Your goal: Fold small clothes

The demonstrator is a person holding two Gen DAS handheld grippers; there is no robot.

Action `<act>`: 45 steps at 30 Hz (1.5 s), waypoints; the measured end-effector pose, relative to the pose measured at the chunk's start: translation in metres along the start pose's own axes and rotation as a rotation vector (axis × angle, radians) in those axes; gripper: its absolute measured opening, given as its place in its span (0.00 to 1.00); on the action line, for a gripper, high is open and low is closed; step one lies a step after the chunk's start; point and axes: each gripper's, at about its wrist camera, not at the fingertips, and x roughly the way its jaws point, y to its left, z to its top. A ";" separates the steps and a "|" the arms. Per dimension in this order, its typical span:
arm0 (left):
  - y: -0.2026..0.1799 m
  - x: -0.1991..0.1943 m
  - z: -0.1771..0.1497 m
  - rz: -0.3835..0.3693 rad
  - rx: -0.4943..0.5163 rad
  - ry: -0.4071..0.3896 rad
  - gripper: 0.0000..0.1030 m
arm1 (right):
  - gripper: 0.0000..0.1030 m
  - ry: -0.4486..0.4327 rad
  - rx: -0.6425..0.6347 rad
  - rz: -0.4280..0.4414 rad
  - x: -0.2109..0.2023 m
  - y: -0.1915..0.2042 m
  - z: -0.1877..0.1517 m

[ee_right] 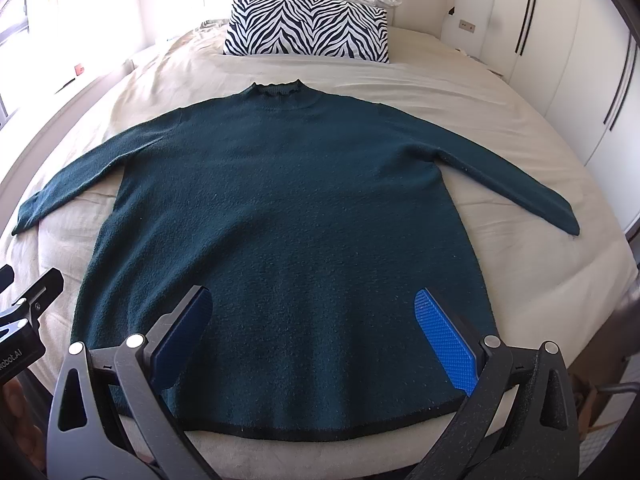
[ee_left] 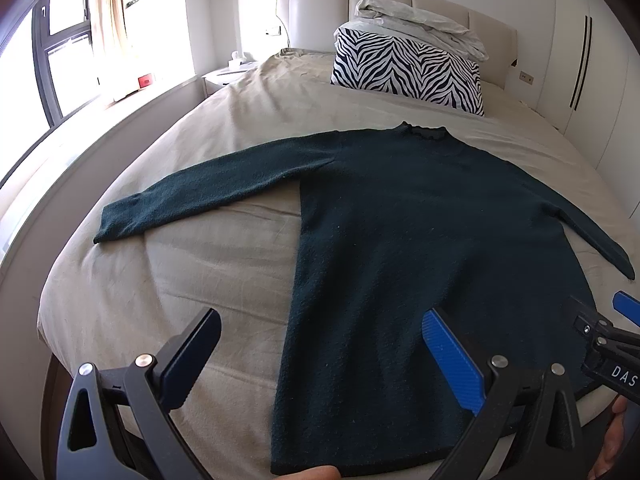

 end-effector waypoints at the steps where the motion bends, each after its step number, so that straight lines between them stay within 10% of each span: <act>1: 0.000 0.001 0.000 0.002 0.002 0.001 1.00 | 1.00 0.001 0.000 0.001 0.001 0.000 0.001; 20: -0.019 0.041 0.015 -0.057 0.009 0.081 1.00 | 1.00 -0.034 0.110 0.071 0.024 -0.046 0.017; 35: -0.055 0.119 0.053 -0.413 -0.141 0.292 1.00 | 0.99 -0.161 1.048 0.154 0.124 -0.413 0.000; 45: -0.086 0.150 0.058 -0.339 -0.064 0.359 1.00 | 0.90 -0.228 1.264 0.147 0.190 -0.531 -0.005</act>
